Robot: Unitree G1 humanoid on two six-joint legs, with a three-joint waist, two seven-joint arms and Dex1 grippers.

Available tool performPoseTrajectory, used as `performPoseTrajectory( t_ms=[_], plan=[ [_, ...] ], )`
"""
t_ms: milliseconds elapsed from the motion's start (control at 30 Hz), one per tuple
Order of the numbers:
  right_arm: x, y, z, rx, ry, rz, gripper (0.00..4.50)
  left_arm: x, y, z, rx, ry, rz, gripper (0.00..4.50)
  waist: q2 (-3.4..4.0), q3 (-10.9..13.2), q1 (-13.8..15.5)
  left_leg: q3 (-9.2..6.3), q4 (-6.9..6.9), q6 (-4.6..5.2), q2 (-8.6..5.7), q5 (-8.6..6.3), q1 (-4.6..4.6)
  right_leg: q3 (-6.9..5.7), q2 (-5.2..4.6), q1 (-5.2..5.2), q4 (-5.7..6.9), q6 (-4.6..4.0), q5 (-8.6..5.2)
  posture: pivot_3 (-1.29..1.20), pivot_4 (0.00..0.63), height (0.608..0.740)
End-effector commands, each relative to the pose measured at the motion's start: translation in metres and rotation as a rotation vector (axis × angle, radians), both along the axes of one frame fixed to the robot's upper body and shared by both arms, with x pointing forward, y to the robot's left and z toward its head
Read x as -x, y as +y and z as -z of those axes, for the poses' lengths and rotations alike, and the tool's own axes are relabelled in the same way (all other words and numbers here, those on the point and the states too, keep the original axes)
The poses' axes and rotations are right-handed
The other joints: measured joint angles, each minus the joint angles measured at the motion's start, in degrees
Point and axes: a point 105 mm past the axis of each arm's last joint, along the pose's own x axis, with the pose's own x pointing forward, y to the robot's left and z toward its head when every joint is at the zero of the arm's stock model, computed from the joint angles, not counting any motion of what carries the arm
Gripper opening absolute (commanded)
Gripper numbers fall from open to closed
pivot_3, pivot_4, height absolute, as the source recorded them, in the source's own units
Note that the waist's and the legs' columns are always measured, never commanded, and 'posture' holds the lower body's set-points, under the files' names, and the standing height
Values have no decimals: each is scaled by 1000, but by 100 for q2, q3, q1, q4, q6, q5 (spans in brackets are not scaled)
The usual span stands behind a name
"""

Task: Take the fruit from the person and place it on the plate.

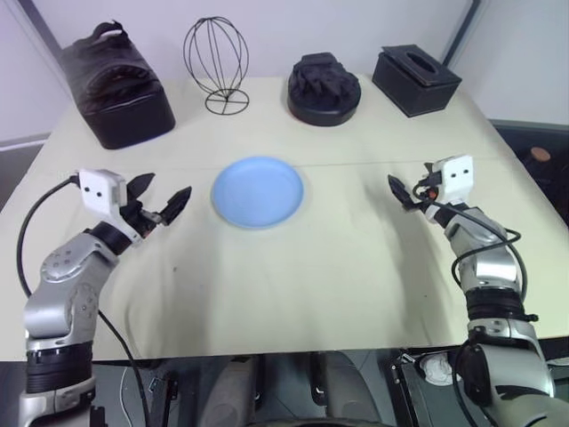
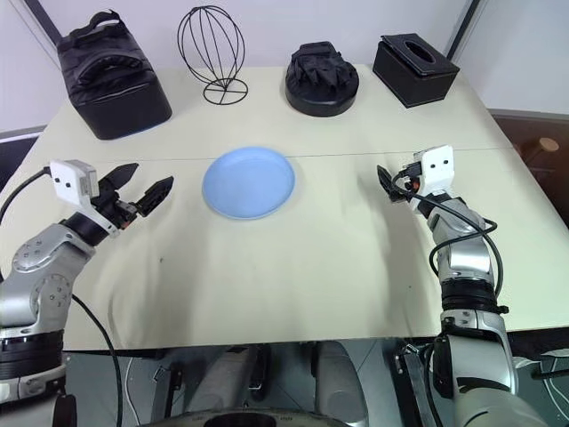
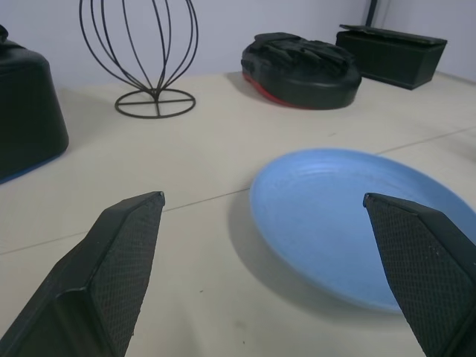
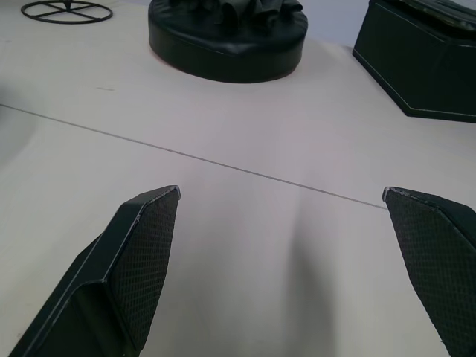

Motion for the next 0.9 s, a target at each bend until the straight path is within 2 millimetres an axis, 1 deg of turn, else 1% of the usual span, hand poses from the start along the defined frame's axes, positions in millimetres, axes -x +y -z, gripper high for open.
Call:
performPoseTrajectory(
  t_ms=[33, 133, 433, 600, 900],
  plan=[
    [1, 3, -18, 6, -60, -12, 4456, 3, 0, -15, -2, -59, 0, 4500, 0, 0, 0, 0, 1, 0, 0, 0, 0, 0, 0, 0, 0, 0, 0, 0, 150, 740],
    [0, 4, -18, 2, -61, -13, 4456, 2, 1, -18, 13, -63, -12, 4500, 0, 0, 0, 0, 1, 0, 0, 0, 0, 0, 0, 0, 0, 0, 0, 0, 150, 740],
    [1, 7, -17, -9, -57, -21, 4456, 2, 0, -17, -8, -57, 2, 4500, 0, 0, 1, 0, 1, 0, 0, 0, 0, 0, 0, 0, 1, 0, 0, 0, 150, 740],
    [2, 10, -16, -12, -55, -29, 4456, 0, 3, -9, -26, -37, -23, 4500, 0, 0, 1, 0, 1, 0, 0, 0, 0, 0, 0, 0, 1, 0, 0, 0, 150, 740],
    [3, 15, -16, -22, -59, -40, 4456, -1, 4, -14, -31, -55, -25, 4500, 0, 0, 1, 0, 1, 0, 0, 0, 0, 0, 0, 0, 2, 0, 0, 0, 150, 740]
  ],
)
